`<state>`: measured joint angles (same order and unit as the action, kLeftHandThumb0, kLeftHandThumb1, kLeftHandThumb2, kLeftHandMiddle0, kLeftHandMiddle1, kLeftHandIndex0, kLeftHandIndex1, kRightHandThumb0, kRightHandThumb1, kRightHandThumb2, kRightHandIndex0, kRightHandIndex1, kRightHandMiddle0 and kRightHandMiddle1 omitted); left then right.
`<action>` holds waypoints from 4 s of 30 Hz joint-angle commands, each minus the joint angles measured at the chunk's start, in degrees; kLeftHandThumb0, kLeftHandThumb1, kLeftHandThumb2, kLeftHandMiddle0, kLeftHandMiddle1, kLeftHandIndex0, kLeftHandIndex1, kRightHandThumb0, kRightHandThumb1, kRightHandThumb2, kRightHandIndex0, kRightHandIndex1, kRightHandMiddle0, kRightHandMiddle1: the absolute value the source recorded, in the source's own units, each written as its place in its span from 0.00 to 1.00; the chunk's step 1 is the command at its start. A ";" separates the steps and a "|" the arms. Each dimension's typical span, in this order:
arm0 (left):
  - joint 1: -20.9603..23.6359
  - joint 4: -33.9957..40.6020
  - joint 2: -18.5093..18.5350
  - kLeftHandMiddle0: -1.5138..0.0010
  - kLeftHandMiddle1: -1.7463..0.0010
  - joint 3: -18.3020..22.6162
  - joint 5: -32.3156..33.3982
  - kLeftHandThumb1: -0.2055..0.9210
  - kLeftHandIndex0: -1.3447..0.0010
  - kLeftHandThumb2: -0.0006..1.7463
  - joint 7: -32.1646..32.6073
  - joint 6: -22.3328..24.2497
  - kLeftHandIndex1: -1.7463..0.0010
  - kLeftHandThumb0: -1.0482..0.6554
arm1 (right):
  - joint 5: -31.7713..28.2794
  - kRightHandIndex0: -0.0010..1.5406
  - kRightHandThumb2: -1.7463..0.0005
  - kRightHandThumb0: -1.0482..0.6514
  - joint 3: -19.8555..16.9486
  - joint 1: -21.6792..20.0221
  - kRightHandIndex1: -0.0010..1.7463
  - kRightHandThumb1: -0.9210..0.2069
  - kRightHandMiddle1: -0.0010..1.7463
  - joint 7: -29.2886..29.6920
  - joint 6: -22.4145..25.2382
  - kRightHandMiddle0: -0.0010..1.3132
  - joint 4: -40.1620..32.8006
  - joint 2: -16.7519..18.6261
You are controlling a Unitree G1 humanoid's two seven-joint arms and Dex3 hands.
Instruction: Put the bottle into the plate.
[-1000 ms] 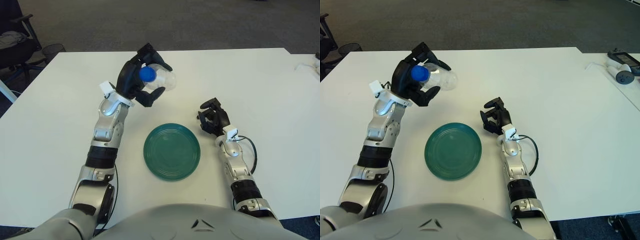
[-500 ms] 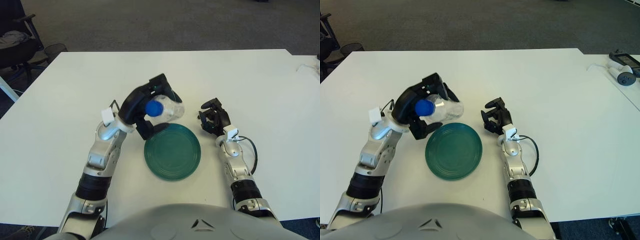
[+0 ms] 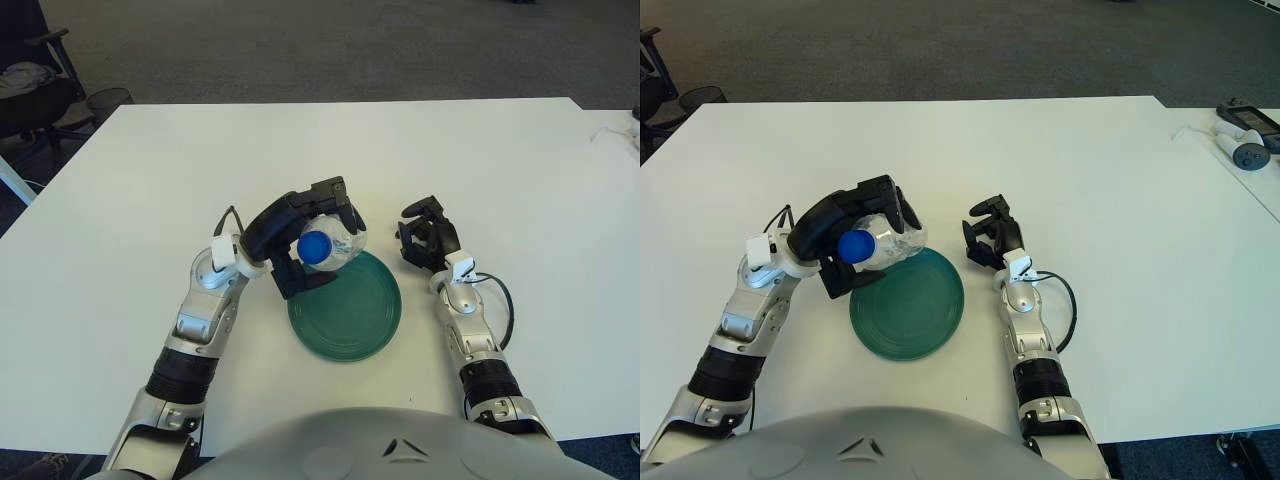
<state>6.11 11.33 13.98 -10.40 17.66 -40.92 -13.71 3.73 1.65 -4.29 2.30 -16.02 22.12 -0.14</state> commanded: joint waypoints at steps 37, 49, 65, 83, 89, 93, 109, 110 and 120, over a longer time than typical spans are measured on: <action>20.13 -43.45 1.06 0.43 0.00 -2.30 -48.86 0.13 0.48 0.99 26.13 -58.71 0.01 0.61 | -0.41 0.29 0.48 0.61 0.09 3.80 0.93 0.26 1.00 -0.74 4.36 0.14 3.00 0.40; 19.54 -38.79 4.07 0.45 0.00 -3.57 -55.53 0.17 0.51 0.97 31.51 -57.81 0.00 0.61 | -0.69 0.28 0.55 0.61 -0.07 3.55 0.87 0.20 1.00 -1.44 4.64 0.17 3.59 0.21; 16.77 -31.73 6.96 0.41 0.02 -6.58 -55.48 0.13 0.49 0.99 31.64 -55.43 0.00 0.61 | -0.06 0.25 0.62 0.61 0.01 3.24 0.82 0.14 1.00 -1.48 5.23 0.20 3.94 -0.29; 12.99 -19.53 14.07 0.41 0.00 -13.91 -38.56 0.12 0.50 1.00 19.68 -46.75 0.01 0.61 | 0.03 0.26 0.61 0.61 0.14 2.70 0.81 0.15 1.00 -1.46 4.67 0.21 4.60 -0.25; 12.95 -18.67 14.41 0.41 0.00 -14.38 -38.70 0.12 0.49 1.00 18.45 -46.89 0.01 0.61 | 0.27 0.26 0.61 0.61 0.33 2.47 0.81 0.16 1.00 -1.57 4.59 0.22 4.94 -0.39; 13.39 -18.89 14.95 0.41 0.00 -14.82 -38.47 0.12 0.49 1.00 17.43 -47.03 0.01 0.61 | 0.31 0.26 0.61 0.61 0.41 2.47 0.81 0.15 1.00 -1.63 4.62 0.22 4.85 -0.45; 12.50 -18.97 14.20 0.41 0.00 -13.91 -41.89 0.13 0.50 1.00 18.20 -47.30 0.00 0.61 | 0.25 0.26 0.61 0.61 0.38 2.95 0.81 0.15 1.00 -1.25 5.12 0.21 4.11 -0.25; 12.53 -19.14 14.12 0.41 0.00 -13.81 -42.26 0.13 0.50 1.00 18.42 -47.52 0.00 0.61 | 0.33 0.26 0.61 0.61 0.42 2.96 0.81 0.15 1.00 -1.22 5.08 0.21 4.14 -0.26; 12.67 -20.25 13.75 0.41 0.00 -13.79 -43.45 0.13 0.50 1.00 19.18 -47.93 0.00 0.61 | 0.30 0.25 0.61 0.61 0.55 3.21 0.81 0.15 1.00 -1.50 4.87 0.22 3.99 -0.40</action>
<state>18.98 -8.24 27.74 -24.79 -25.16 -22.70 -61.26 3.80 1.83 -5.11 1.24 -15.64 22.80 -0.50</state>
